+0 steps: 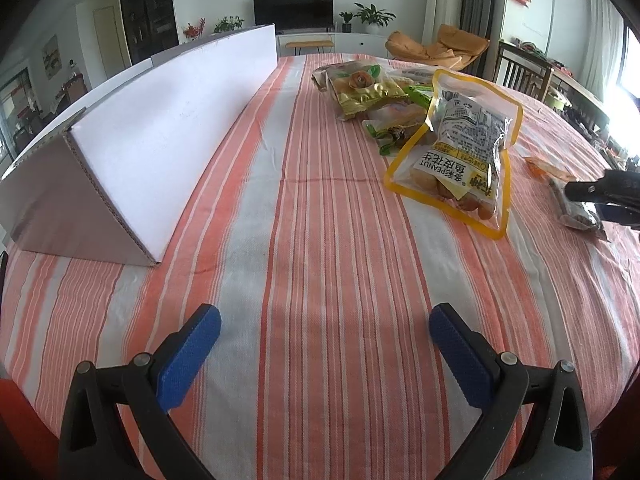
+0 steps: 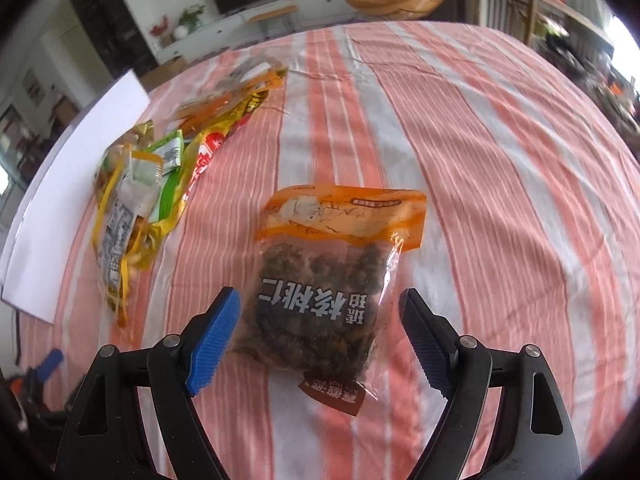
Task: Organize snacks
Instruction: 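Reach the right tool to the orange-topped walnut bag and close on it, then grasp the yellow-edged peanut bag with the left tool while the right holds the walnut bag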
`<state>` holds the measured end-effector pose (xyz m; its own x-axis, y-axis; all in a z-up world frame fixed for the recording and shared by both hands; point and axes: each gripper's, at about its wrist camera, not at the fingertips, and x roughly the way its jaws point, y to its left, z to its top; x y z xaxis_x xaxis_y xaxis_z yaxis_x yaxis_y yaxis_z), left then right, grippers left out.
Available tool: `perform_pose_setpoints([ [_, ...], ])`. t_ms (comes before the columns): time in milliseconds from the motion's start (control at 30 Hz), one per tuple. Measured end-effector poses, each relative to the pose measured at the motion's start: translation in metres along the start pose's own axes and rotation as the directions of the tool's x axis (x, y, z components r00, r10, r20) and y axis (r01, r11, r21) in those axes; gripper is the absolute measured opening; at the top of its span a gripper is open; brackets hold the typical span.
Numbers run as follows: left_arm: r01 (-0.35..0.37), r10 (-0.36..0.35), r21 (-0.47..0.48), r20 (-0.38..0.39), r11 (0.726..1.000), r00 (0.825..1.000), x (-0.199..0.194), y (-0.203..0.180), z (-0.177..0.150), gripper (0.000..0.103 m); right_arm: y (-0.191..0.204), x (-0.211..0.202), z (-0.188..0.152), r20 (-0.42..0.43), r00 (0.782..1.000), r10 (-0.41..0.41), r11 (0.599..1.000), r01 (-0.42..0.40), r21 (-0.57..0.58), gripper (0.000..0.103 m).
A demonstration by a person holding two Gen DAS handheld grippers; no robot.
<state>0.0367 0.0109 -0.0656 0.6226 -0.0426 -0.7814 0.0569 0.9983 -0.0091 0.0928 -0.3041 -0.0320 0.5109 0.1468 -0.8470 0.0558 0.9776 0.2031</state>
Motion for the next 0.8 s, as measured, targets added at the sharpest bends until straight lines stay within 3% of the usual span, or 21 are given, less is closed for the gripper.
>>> perform_pose_setpoints([
  [67,0.004,-0.004,0.006,0.002,1.0,1.0,0.0,0.0,0.0,0.103,0.007,0.015,0.005,-0.013,0.999,-0.034,0.999,0.034,-0.025,0.09],
  [200,0.019,-0.019,0.021,-0.005,1.0,1.0,0.0,0.001,0.0,0.103,0.033,0.035,0.004,0.031,0.993,-0.114,0.976,0.117,-0.183,0.096],
  [500,0.007,-0.007,0.001,-0.033,1.0,0.999,0.001,0.0,0.003,0.103,0.025,0.036,0.003,0.086,0.996,-0.008,0.953,0.034,-0.302,0.096],
  [800,0.004,-0.004,-0.007,-0.059,1.0,0.998,0.004,-0.001,0.007,0.103,0.026,0.035,0.002,0.086,0.996,-0.001,0.951,0.027,-0.308,0.096],
])
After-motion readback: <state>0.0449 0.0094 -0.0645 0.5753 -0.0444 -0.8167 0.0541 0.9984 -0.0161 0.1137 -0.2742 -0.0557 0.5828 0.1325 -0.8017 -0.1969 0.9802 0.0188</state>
